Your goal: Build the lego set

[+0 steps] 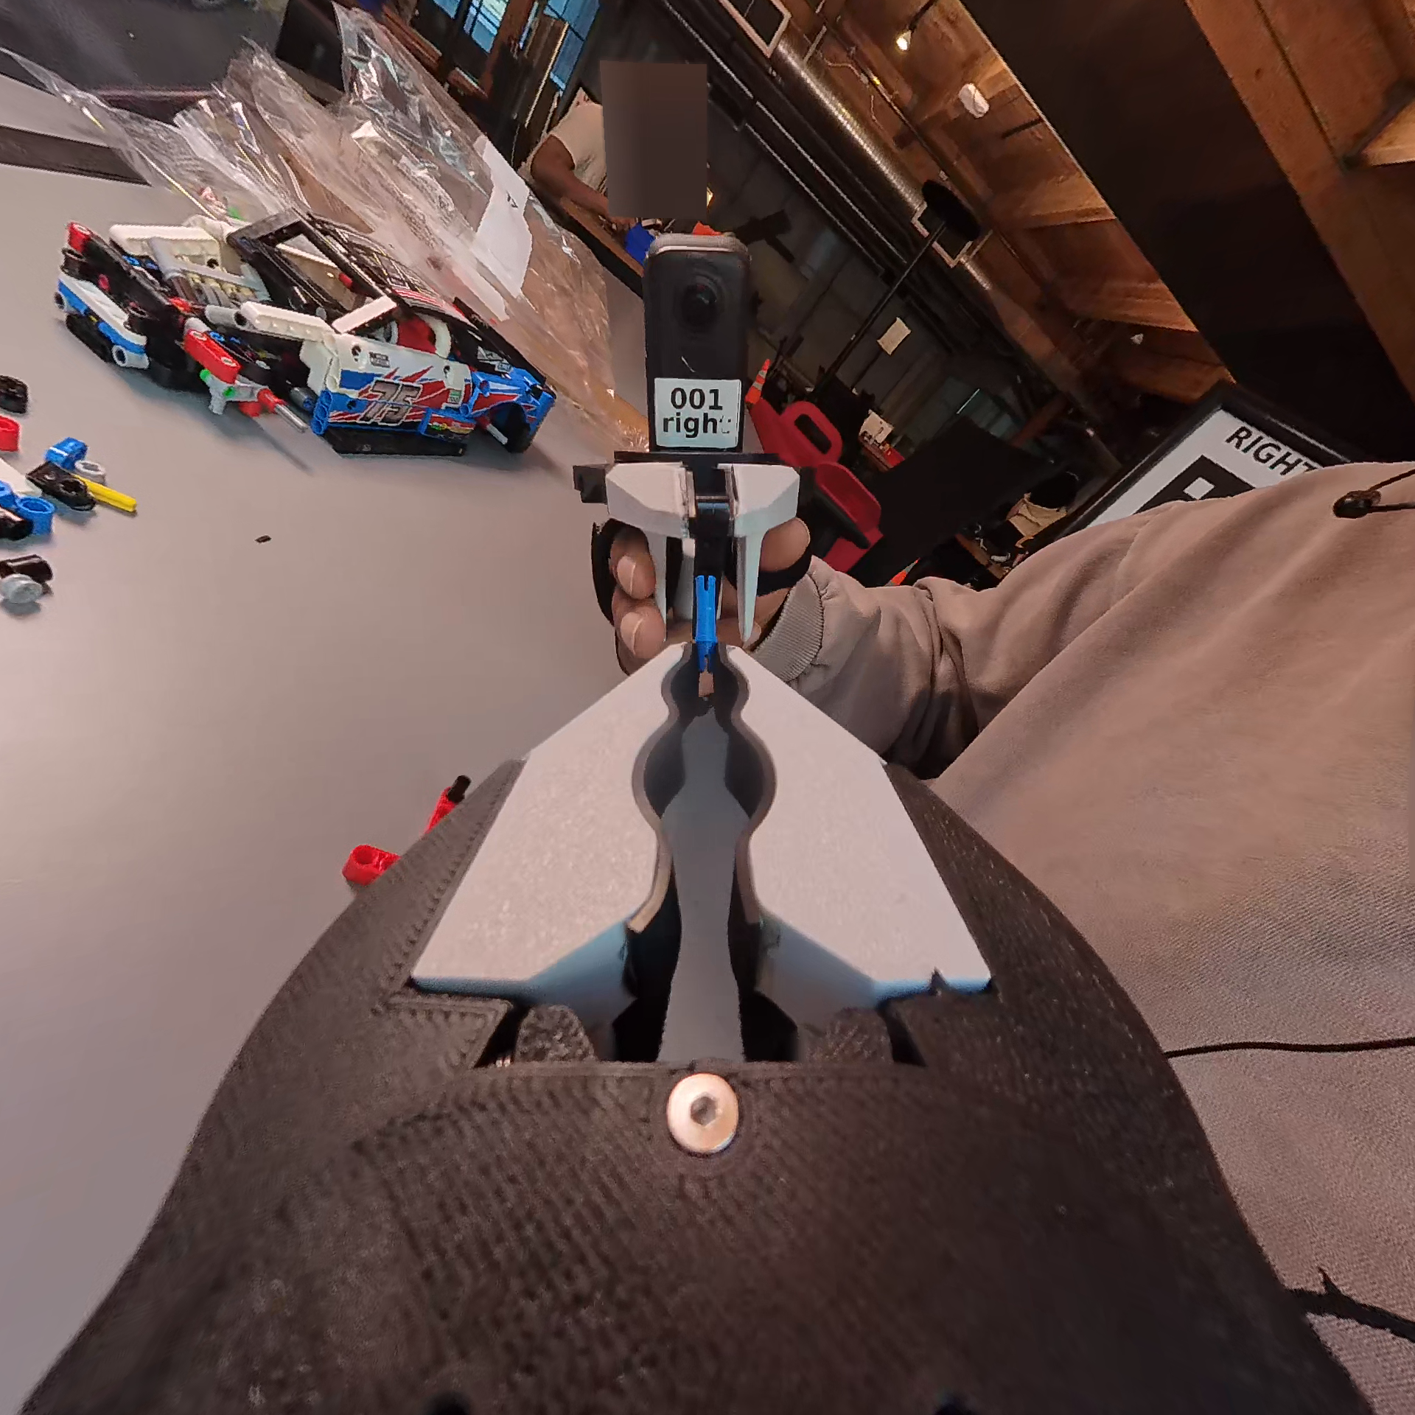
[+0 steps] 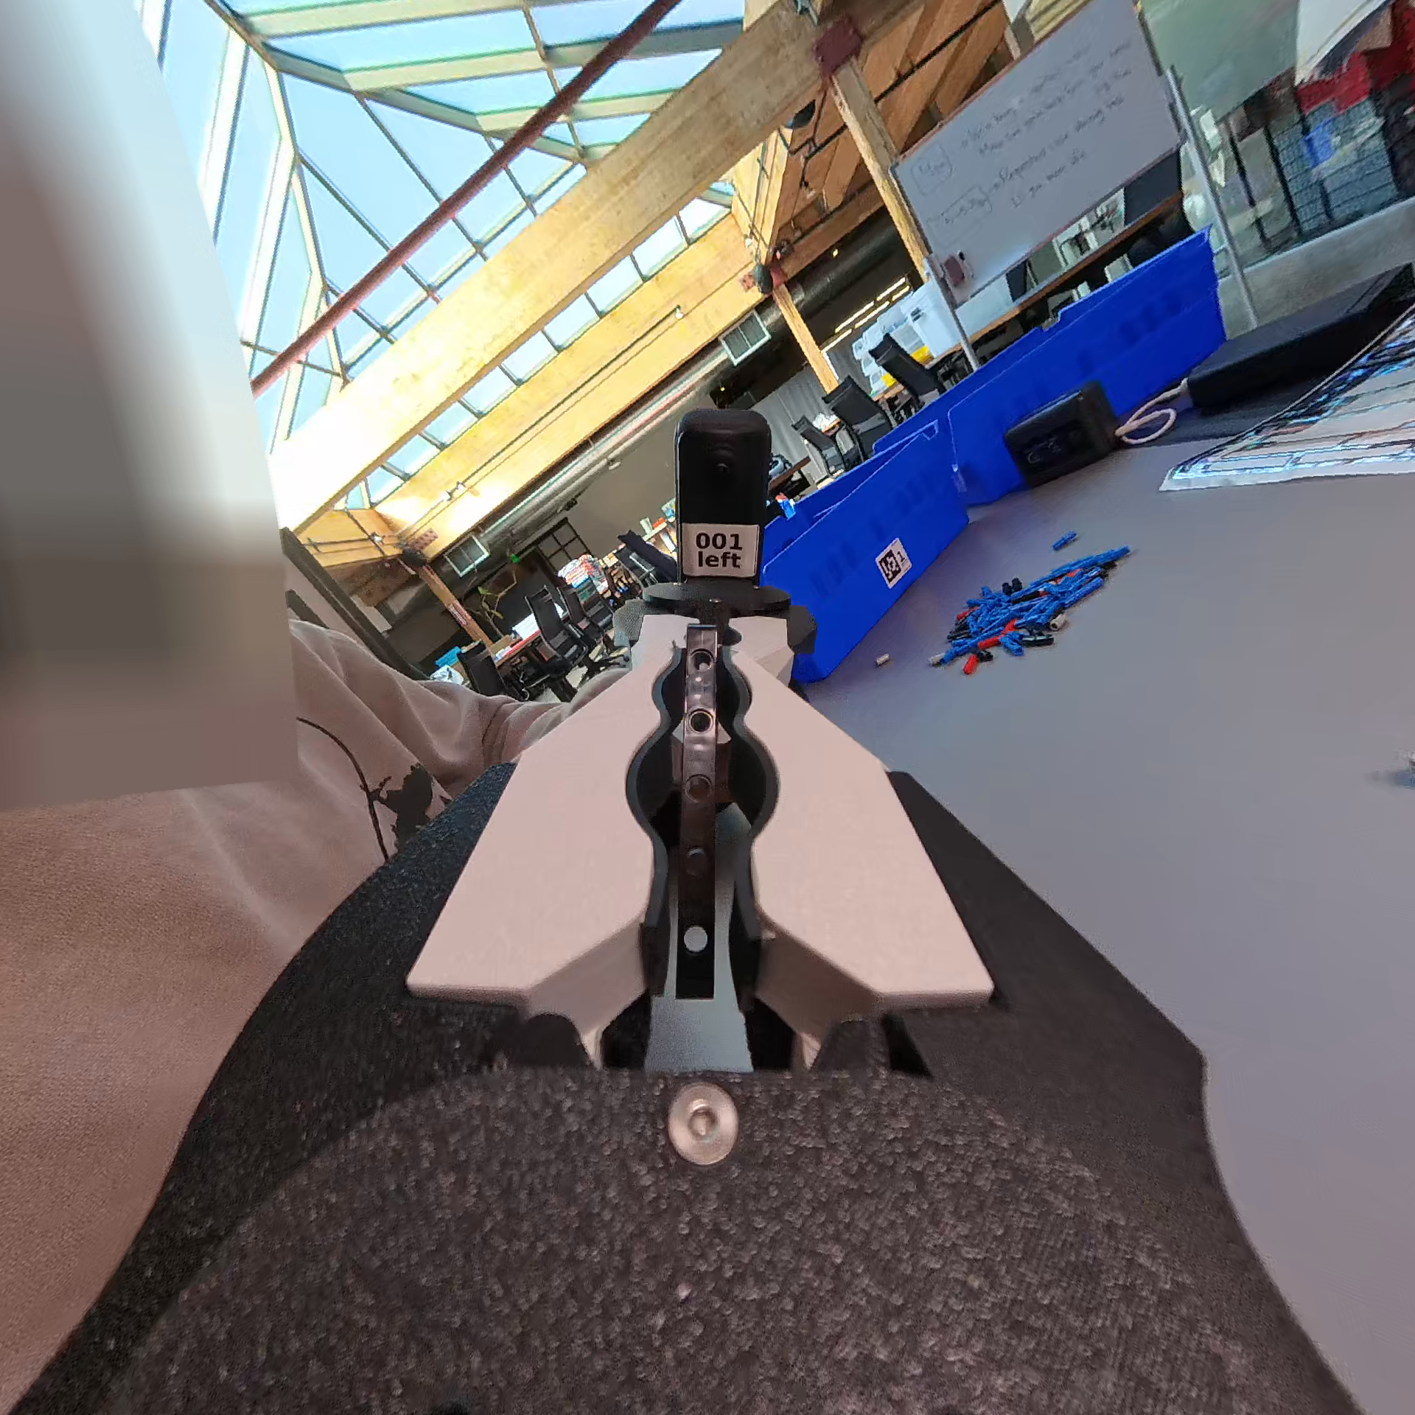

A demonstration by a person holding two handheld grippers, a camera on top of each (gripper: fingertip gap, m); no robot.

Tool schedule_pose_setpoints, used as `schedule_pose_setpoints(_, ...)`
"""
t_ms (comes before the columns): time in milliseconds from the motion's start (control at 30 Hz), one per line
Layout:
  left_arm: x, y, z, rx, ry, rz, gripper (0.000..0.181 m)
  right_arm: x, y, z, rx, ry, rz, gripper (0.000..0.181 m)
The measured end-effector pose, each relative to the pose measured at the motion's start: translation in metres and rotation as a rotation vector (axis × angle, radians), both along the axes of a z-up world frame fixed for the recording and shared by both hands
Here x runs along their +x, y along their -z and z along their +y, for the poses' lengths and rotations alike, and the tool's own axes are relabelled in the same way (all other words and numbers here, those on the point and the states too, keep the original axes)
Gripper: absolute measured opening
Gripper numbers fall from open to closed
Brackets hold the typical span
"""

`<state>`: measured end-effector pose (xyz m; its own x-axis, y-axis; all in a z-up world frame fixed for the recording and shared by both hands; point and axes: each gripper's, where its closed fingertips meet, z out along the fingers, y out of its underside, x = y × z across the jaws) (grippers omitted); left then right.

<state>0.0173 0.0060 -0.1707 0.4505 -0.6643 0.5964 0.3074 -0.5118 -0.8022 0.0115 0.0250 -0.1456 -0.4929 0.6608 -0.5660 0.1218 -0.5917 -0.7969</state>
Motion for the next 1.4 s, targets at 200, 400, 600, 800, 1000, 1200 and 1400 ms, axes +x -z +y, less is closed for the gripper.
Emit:
schedule_pose_setpoints(200,0.002,0.0,-0.001,-0.016,0.008,-0.009,0.003,-0.003,0.009,-0.007,-0.021,-0.04,-0.044,0.005)
schedule_pose_setpoints(400,0.003,0.004,-0.001,-0.062,0.015,-0.02,0.003,-0.005,0.012,-0.009,-0.108,-0.078,-0.066,0.006)
schedule_pose_setpoints(600,0.001,0.012,-0.001,-0.183,0.035,-0.104,0.002,-0.008,0.022,-0.008,-0.277,-0.147,-0.142,0.005)
schedule_pose_setpoints(800,-0.003,0.025,0.001,-0.28,0.031,-0.138,0.002,-0.013,0.035,-0.006,-0.353,-0.164,-0.213,0.005)
schedule_pose_setpoints(1000,-0.003,0.032,0.001,-0.314,0.035,-0.137,0.002,-0.013,0.044,-0.006,-0.196,-0.122,-0.261,0.005)
schedule_pose_setpoints(1200,-0.001,0.033,0.0,-0.276,0.037,-0.091,0.002,-0.011,0.049,-0.006,-0.148,-0.118,-0.292,0.006)
schedule_pose_setpoints(1400,-0.001,0.042,0.002,-0.166,-0.02,0.162,0.002,-0.01,0.05,-0.008,-0.233,-0.146,-0.317,0.006)
